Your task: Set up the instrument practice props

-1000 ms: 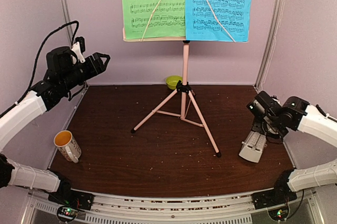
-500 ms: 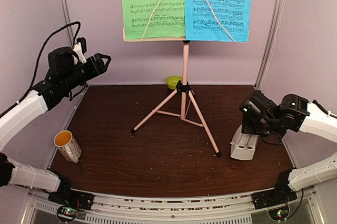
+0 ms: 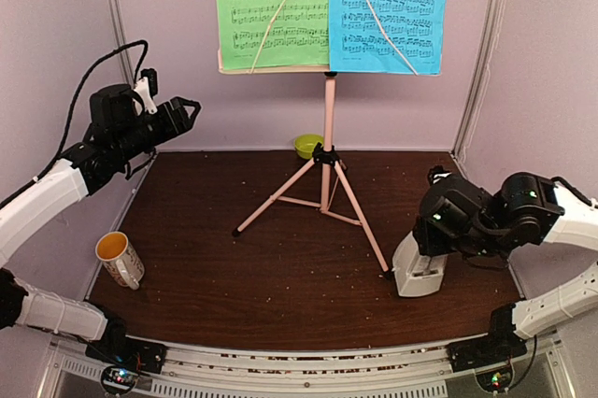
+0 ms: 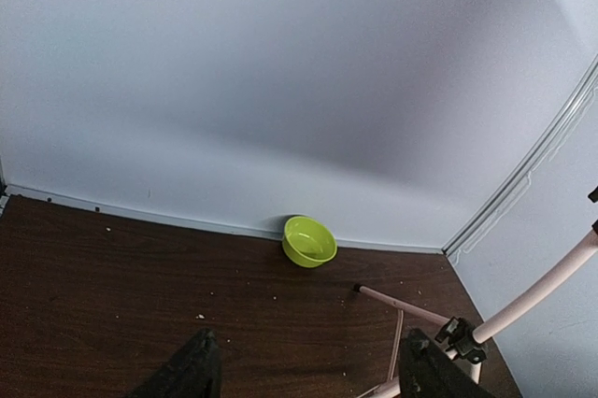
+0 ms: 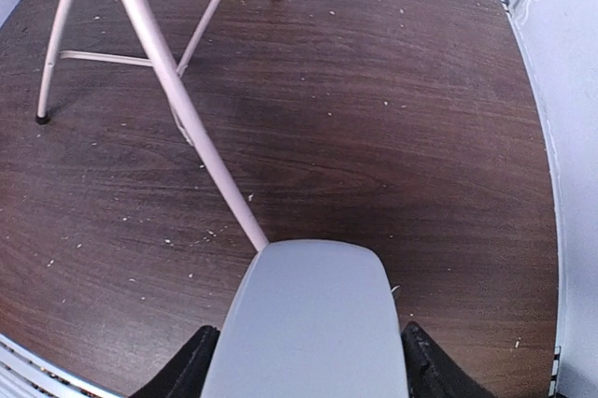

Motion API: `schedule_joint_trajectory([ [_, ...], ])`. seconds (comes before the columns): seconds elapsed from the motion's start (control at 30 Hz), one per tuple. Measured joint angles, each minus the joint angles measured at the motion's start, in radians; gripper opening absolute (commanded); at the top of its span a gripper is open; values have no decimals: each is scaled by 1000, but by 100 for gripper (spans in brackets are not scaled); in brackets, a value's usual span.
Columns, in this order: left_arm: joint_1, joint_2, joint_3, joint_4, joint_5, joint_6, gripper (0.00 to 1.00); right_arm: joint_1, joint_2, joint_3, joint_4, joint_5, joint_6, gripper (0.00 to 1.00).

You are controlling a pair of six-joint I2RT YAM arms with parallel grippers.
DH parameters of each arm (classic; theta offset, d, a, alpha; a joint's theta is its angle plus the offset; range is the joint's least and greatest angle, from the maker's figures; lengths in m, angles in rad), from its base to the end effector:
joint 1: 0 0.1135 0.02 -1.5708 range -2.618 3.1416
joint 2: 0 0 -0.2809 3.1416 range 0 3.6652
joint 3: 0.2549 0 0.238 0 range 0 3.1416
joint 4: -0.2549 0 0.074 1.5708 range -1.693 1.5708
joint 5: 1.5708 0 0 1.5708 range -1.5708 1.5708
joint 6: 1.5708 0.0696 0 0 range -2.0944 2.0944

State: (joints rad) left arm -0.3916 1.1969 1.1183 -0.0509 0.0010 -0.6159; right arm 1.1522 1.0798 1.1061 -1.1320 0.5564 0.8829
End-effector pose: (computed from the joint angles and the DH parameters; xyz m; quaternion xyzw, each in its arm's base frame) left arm 0.2718 -0.1123 0.3982 -0.0838 0.7467 -0.3189 0.5777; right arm 0.1051 0.1458 0.3083 -0.0629 0.9357 0.0481 0.3438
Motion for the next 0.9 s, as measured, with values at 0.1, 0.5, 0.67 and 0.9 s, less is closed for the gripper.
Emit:
schedule_joint_trajectory([
  [0.1,0,0,0,6,8,1,67,34,17,25,21,-1,-23,32],
  [0.5,-33,-70,-206,111,116,122,65,87,254,106,315,-72,-183,30],
  [0.67,-121,-106,-378,195,154,233,64,87,329,124,426,-108,-322,30],
  [0.9,-238,-129,-653,400,223,411,68,80,355,121,558,-226,-540,26],
])
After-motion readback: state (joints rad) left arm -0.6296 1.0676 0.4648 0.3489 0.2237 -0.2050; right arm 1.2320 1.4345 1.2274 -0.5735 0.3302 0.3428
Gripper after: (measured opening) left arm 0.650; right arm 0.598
